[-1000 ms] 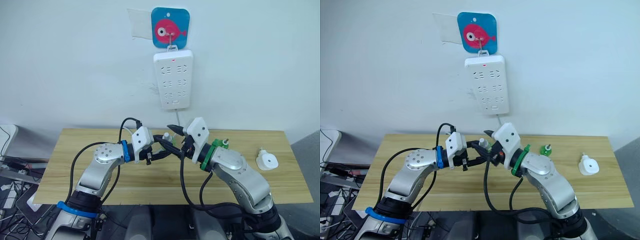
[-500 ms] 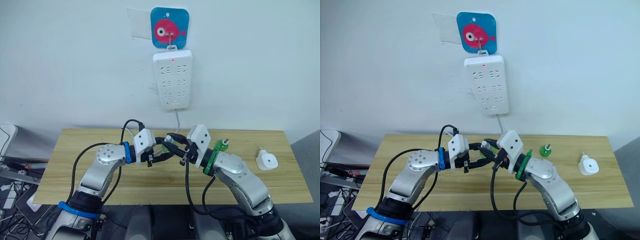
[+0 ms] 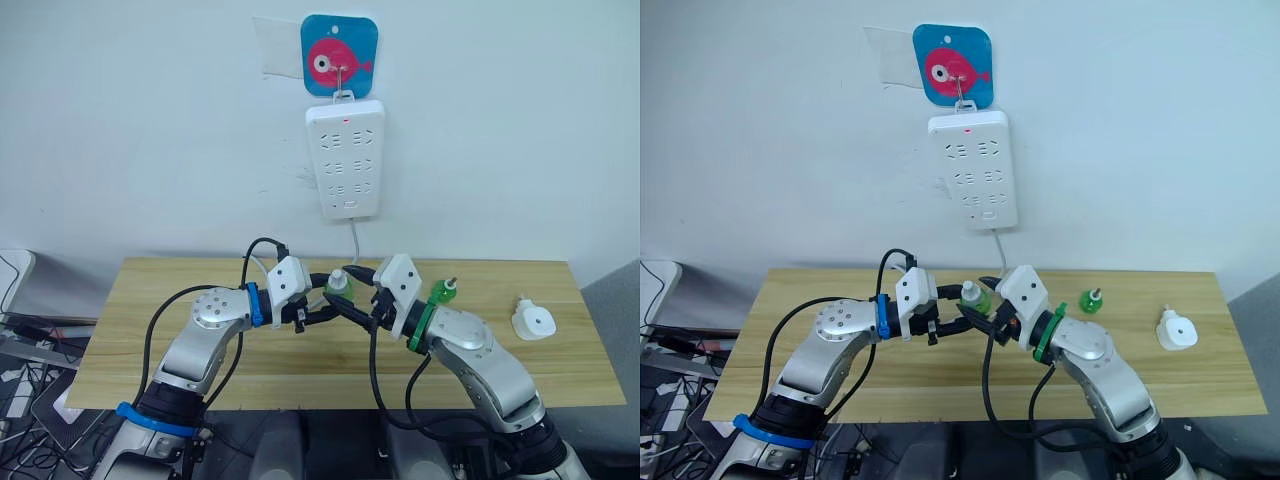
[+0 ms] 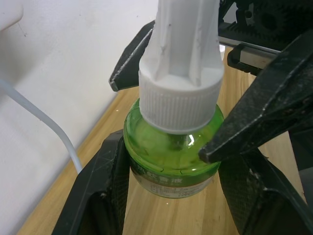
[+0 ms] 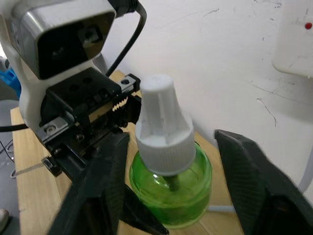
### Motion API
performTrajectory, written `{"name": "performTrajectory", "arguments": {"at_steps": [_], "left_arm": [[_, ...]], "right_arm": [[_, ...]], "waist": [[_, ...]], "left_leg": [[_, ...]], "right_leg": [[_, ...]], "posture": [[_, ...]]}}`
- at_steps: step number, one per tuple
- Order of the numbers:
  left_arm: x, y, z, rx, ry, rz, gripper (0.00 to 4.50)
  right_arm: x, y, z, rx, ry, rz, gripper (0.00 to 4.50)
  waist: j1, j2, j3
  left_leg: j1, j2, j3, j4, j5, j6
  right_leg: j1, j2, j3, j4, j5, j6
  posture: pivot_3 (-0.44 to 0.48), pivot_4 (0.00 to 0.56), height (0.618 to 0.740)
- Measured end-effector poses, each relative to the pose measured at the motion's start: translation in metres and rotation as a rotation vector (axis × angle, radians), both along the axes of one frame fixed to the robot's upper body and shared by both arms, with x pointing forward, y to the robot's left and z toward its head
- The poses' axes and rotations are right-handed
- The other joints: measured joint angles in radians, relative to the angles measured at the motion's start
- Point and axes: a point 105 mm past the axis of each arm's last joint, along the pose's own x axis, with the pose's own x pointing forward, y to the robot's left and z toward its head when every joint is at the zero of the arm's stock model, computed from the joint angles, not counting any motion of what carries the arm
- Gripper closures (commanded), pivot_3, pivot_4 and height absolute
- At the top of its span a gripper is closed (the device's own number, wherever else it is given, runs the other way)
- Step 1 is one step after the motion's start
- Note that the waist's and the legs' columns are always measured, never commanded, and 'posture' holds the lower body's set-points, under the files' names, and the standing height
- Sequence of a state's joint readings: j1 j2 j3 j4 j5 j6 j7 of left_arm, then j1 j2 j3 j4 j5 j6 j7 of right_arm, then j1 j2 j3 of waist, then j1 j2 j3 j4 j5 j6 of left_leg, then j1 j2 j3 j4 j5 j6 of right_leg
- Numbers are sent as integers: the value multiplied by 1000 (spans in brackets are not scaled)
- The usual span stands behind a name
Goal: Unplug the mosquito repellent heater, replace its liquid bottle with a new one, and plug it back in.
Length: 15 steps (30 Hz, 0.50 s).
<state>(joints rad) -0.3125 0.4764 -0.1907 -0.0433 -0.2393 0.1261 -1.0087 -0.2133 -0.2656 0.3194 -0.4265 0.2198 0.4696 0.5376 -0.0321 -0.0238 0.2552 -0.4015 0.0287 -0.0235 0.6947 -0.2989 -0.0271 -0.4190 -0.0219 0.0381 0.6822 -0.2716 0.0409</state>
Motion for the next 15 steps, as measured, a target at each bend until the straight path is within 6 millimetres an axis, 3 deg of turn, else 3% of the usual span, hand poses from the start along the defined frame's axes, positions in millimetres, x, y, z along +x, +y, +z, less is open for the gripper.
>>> {"name": "performTrajectory", "arguments": {"at_steps": [2,10,15], "left_arm": [[0,1,-1,3,2,4,2301],[-3,0,-2,4,10,-14,2301],[-24,-2,-1,33,1,-172,2301]], "right_arm": [[-1,1,1,2,-5,7,3398],[-3,-1,1,-19,-3,51,3400],[-16,-5,9,-175,-2,424,3400]], "waist": [[0,0,0],[0,0,0],[0,0,0]], "left_leg": [[0,0,0,0,0,0],[0,0,0,0,0,0],[1,-1,0,0,0,0]], "right_leg": [[0,0,0,0,0,0],[0,0,0,0,0,0],[1,0,0,0,0,0]], "posture": [[-22,230,740],[-33,242,740],[-2,244,740]]}}
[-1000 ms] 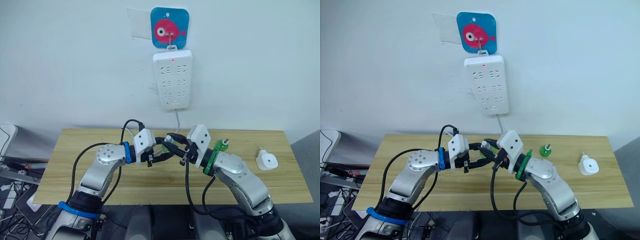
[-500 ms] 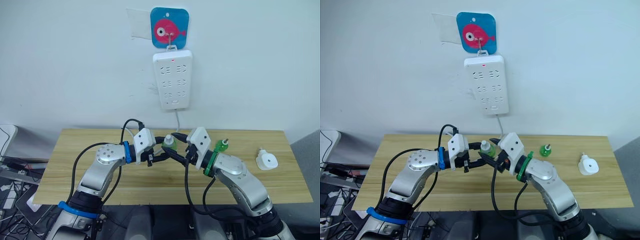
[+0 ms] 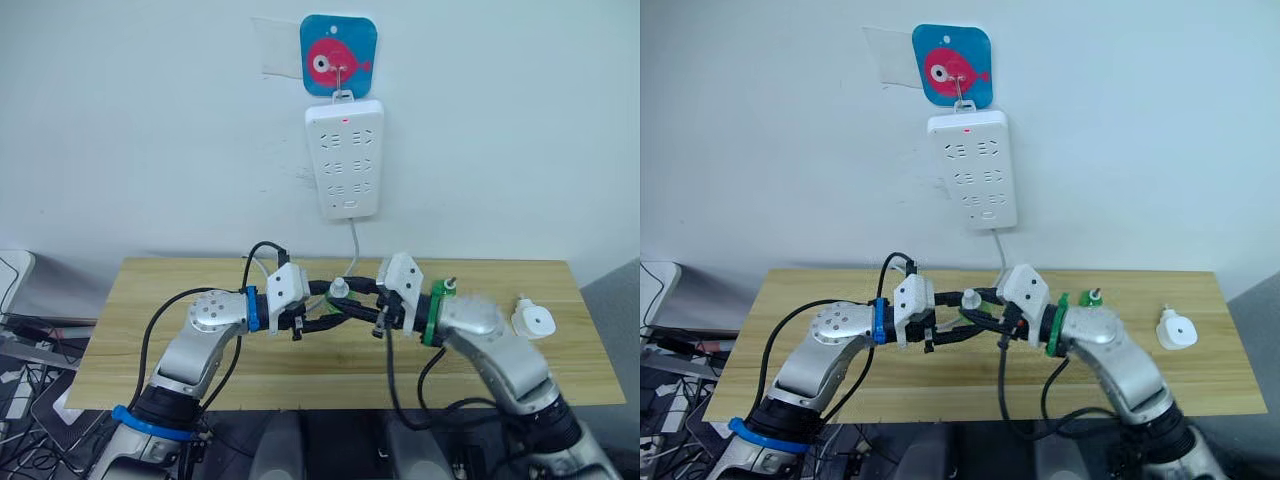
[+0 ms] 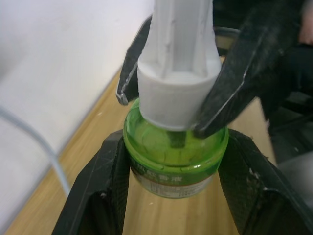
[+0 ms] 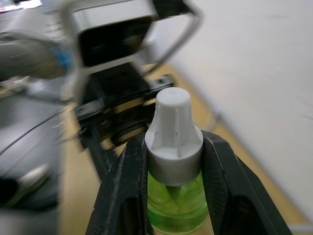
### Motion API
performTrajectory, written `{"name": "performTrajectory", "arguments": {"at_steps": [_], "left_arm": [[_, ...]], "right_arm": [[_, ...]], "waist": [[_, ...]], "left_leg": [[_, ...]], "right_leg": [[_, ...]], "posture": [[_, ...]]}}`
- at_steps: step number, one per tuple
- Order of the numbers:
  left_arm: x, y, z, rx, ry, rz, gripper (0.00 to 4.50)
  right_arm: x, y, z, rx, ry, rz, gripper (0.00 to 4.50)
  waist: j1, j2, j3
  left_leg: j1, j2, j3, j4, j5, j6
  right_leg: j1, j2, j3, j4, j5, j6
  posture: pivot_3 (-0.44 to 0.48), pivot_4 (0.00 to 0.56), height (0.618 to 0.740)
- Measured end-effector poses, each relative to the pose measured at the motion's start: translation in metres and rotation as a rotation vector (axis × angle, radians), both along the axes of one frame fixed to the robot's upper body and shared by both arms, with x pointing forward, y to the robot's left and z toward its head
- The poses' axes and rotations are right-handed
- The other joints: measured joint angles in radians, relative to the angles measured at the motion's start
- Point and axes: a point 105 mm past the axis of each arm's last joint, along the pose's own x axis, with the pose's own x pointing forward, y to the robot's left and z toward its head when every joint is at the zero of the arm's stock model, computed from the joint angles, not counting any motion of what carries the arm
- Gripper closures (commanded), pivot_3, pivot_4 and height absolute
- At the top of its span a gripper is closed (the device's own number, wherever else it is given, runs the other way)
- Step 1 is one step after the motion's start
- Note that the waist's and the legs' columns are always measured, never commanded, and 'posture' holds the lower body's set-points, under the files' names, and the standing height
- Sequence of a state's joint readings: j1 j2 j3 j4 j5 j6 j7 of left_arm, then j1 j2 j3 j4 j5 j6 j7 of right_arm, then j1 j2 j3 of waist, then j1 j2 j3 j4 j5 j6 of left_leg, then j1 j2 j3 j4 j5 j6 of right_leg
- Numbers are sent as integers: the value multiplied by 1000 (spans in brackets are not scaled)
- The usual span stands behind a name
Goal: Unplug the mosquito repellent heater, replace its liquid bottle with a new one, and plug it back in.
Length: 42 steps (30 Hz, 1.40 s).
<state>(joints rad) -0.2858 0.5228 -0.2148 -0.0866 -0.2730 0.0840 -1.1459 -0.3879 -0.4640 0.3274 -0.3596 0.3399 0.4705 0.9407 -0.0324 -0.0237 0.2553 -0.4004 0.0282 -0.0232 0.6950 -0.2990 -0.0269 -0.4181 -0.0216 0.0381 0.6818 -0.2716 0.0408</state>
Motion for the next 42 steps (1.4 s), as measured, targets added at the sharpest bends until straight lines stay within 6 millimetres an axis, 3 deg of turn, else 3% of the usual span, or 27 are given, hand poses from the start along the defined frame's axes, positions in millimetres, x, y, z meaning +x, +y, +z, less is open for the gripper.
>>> {"name": "performTrajectory", "arguments": {"at_steps": [4,9,10,18,23,25,30,38,42], "left_arm": [[-25,-8,-2,42,8,-193,2301],[-45,-19,-4,64,22,-334,2301],[-48,-21,-2,63,15,-352,2301],[-28,-12,1,77,-6,-268,2301],[-22,-11,0,61,-17,-219,2301],[-19,-11,0,43,-22,-187,2301],[-14,-11,0,17,-26,-125,2301],[-10,-8,-3,-1,-14,-61,2301],[-7,-8,-3,-2,-8,-50,2301]], "right_arm": [[-17,-7,2,-125,61,330,3400],[-30,-18,-1,-146,86,544,3400],[-32,-21,0,-138,79,575,2677],[-20,-62,6,-147,83,500,10],[-15,-84,6,-146,85,346,10],[-19,-80,4,-124,86,262,10],[-28,-49,-6,-50,90,104,10],[-14,-13,-18,54,79,-103,10],[-3,6,-12,115,52,-173,10]], "waist": [[3,0,0],[7,0,1],[7,0,1],[8,0,2],[7,0,2],[6,0,2],[-1,0,2],[0,0,2],[0,0,2]], "left_leg": [[0,0,-1,0,0,0],[0,1,-1,1,0,0],[0,1,-2,1,0,0],[2,1,-2,1,0,0],[1,2,-3,1,0,0],[1,2,-3,1,0,0],[2,1,-2,1,0,0],[2,1,-2,1,0,0],[2,1,-2,1,0,0]], "right_leg": [[0,1,-1,0,0,0],[1,0,-1,0,0,0],[2,-1,-1,0,0,0],[4,-2,-2,0,0,0],[4,-2,-1,-1,0,0],[3,-2,-1,-1,0,0],[4,-1,-1,0,0,0],[4,-1,-1,0,0,0],[3,0,-1,0,0,0]], "posture": [[51,248,740],[74,255,740],[72,258,740],[36,252,740],[1,247,740],[-11,249,740],[-22,244,740],[-24,240,740],[-24,242,740]]}}
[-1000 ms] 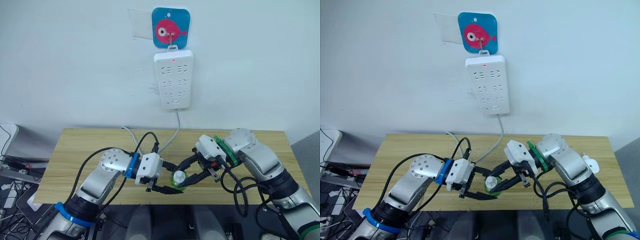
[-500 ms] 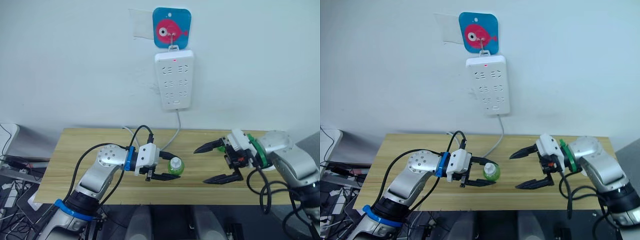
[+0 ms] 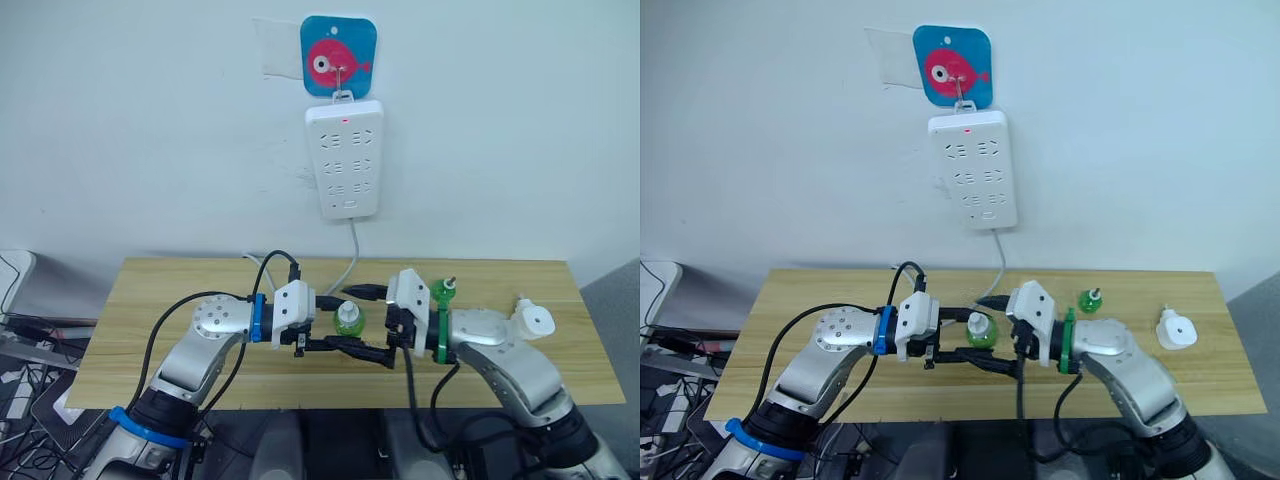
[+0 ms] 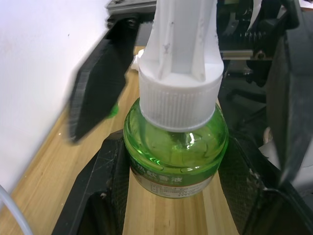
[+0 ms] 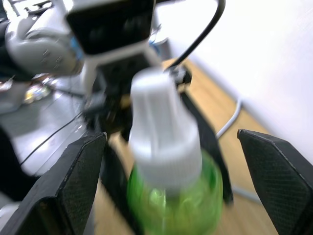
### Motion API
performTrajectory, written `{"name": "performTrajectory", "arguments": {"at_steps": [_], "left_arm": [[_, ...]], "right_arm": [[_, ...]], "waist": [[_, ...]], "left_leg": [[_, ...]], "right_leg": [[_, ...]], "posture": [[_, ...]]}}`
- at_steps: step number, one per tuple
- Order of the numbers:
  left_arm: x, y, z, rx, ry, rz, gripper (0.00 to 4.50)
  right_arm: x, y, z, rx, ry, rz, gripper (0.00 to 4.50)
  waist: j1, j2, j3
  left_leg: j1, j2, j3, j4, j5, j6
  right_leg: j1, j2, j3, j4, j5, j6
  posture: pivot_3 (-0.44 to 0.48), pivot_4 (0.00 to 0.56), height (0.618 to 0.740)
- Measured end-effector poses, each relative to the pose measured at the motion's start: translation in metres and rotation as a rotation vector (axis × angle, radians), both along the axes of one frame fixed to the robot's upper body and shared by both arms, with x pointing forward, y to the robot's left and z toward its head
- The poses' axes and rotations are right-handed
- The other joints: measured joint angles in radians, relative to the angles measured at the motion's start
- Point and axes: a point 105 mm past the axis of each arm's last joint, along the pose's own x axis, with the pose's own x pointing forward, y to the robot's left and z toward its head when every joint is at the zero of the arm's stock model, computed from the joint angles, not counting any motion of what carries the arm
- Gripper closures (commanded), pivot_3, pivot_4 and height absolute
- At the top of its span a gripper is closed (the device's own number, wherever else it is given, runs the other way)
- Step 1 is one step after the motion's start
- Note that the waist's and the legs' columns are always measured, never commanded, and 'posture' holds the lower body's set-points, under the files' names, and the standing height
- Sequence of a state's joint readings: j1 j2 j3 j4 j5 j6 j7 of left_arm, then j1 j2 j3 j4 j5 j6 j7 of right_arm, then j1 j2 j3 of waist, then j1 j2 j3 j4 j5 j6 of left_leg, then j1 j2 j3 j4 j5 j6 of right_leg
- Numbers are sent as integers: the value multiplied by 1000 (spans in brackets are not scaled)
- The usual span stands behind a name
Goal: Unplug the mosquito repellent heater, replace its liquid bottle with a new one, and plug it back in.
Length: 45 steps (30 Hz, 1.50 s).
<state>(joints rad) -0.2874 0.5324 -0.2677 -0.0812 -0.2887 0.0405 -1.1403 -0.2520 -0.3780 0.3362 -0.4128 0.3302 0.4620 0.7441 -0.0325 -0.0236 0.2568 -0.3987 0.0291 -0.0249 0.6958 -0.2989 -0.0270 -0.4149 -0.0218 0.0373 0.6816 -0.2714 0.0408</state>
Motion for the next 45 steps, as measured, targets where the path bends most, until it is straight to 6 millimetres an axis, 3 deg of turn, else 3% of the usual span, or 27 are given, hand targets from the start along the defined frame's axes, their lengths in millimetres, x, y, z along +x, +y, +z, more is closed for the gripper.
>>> {"name": "performTrajectory", "arguments": {"at_steps": [5,13,16,18,20,23,27,30,34,38,45], "left_arm": [[3,1,3,-7,-9,12,2301],[7,2,4,-17,-6,50,2301],[10,4,7,-18,-13,63,2301],[7,5,3,-7,-2,44,2301],[6,6,1,-4,10,42,2301],[6,5,2,-7,7,36,2301],[6,4,2,-5,8,28,2301],[5,4,2,-4,7,26,2301],[6,4,2,-3,7,28,2301],[6,4,2,-1,9,30,2301],[14,6,4,4,-3,79,2301]], "right_arm": [[9,2,5,18,-19,-79,10],[16,-27,11,-29,-25,-92,10],[17,-48,17,-86,-38,-70,10],[29,-77,25,-123,-49,-167,10],[30,-89,29,-138,-32,-182,10],[18,-79,24,-135,19,-114,10],[-10,-43,16,-80,96,33,10],[-20,-21,15,-32,97,77,10],[-10,-12,16,14,57,9,10],[13,-21,13,3,8,-95,10],[27,-22,16,10,-52,-76,10]], "waist": [[1,0,0],[0,0,0],[0,0,0],[0,0,0],[0,0,0],[-2,0,0],[-7,0,0],[-7,0,0],[-5,0,0],[-2,0,0],[-4,0,0]], "left_leg": [[-1,0,0,0,0,0],[0,0,0,0,0,0],[-1,-1,0,0,0,0],[-1,-1,1,0,0,0],[-1,-1,1,0,0,0],[0,0,0,-1,0,0],[0,0,-1,-1,0,0],[0,0,0,0,0,0],[-1,0,1,0,0,0],[0,0,1,0,0,0],[-1,0,1,-1,0,0]], "right_leg": [[0,0,0,0,0,0],[0,0,0,0,0,0],[0,0,0,-1,0,0],[0,-1,0,-1,0,0],[0,0,0,-1,0,0],[0,2,0,-1,0,0],[0,2,0,0,0,0],[0,1,0,0,0,0],[0,-1,0,-1,0,0],[0,-1,0,-1,0,0],[0,1,0,-1,0,0]], "posture": [[-34,243,740],[-47,243,740],[-56,244,740],[-57,244,740],[-57,244,740],[-53,244,740],[-50,245,740],[-42,247,740],[-35,246,740],[-47,243,740],[-63,241,740]]}}
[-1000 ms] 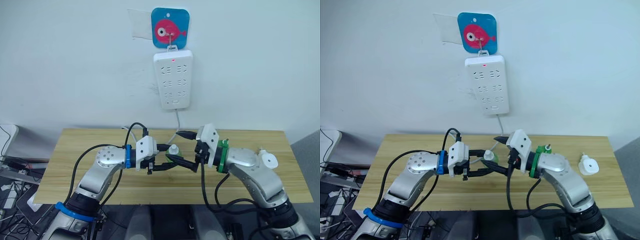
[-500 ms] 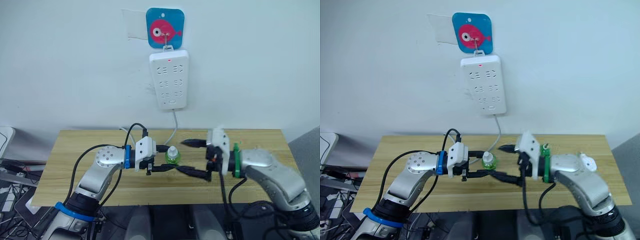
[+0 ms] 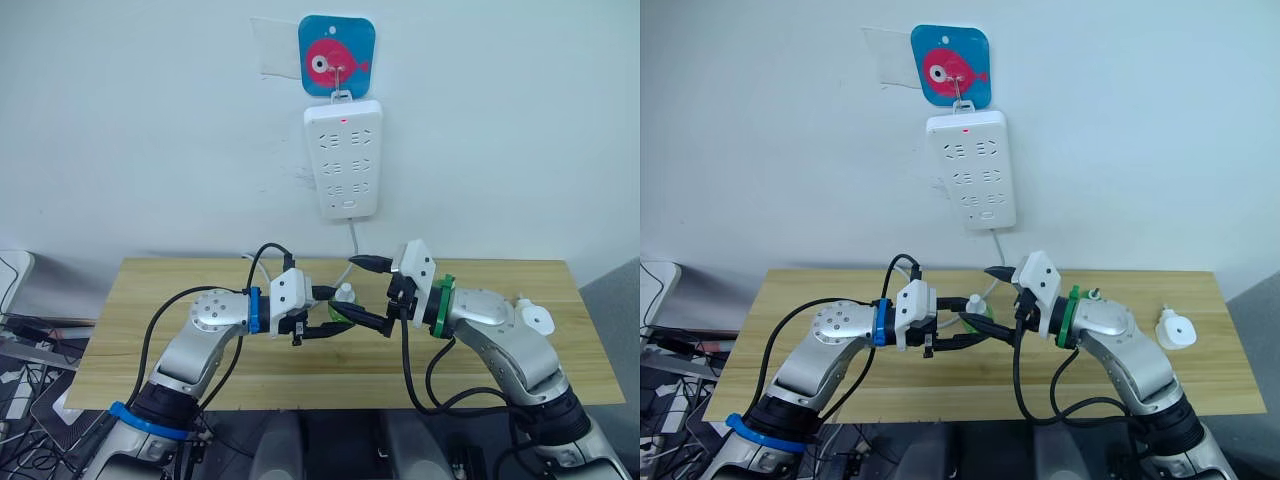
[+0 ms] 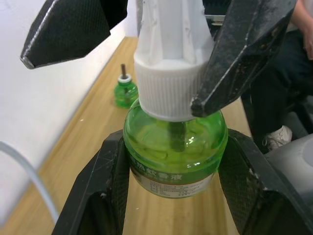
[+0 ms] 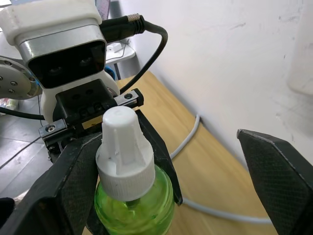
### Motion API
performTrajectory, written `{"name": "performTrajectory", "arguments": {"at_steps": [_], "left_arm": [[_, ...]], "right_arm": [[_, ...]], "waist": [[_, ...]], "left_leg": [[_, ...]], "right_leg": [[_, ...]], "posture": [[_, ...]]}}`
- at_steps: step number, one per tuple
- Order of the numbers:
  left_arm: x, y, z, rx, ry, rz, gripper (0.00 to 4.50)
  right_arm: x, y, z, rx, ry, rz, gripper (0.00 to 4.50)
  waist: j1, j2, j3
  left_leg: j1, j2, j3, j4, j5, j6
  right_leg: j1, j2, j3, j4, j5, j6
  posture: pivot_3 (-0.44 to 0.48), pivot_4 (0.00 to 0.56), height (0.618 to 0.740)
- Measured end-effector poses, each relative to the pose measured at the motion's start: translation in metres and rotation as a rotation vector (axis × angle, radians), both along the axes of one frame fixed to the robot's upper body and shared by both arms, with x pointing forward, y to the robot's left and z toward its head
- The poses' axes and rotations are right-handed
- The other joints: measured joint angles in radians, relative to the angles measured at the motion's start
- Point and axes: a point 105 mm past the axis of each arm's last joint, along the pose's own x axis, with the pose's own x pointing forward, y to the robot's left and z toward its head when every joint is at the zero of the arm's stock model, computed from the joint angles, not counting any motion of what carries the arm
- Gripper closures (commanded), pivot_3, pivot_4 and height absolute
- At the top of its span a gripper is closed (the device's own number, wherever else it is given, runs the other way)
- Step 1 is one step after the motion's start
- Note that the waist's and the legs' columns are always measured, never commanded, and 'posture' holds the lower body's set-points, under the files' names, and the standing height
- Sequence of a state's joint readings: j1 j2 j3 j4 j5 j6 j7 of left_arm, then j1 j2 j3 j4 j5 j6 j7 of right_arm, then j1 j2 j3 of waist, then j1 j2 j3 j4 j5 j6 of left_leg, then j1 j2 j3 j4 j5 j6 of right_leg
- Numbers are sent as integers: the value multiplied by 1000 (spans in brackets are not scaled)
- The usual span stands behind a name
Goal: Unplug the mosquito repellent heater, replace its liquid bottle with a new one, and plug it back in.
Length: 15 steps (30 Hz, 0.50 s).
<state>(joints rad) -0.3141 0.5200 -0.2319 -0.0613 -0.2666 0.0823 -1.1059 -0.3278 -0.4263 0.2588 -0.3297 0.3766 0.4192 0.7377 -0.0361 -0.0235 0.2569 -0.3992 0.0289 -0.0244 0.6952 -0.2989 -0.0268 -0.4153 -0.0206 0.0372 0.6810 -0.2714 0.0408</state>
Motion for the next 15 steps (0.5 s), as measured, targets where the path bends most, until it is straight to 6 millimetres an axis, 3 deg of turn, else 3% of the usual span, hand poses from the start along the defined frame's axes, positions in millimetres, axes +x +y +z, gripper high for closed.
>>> {"name": "performTrajectory", "arguments": {"at_steps": [4,8,15], "left_arm": [[1,-3,-2,-8,9,-2,2301],[-4,-1,-5,-1,19,-31,2301],[-6,-3,-4,-4,15,-46,2301]], "right_arm": [[-5,-18,-3,-43,20,15,10],[-2,-60,-4,-118,88,-119,10],[-33,-33,8,-50,176,-6,10]], "waist": [[3,0,0],[3,0,0],[-10,0,0]], "left_leg": [[-1,0,0,0,0,0],[-1,0,1,0,0,0],[0,1,-2,0,0,0]], "right_leg": [[0,-2,0,-1,0,0],[0,-4,1,-1,0,0],[0,2,0,1,0,0]], "posture": [[-67,242,740],[-72,244,740],[-61,244,740]]}}
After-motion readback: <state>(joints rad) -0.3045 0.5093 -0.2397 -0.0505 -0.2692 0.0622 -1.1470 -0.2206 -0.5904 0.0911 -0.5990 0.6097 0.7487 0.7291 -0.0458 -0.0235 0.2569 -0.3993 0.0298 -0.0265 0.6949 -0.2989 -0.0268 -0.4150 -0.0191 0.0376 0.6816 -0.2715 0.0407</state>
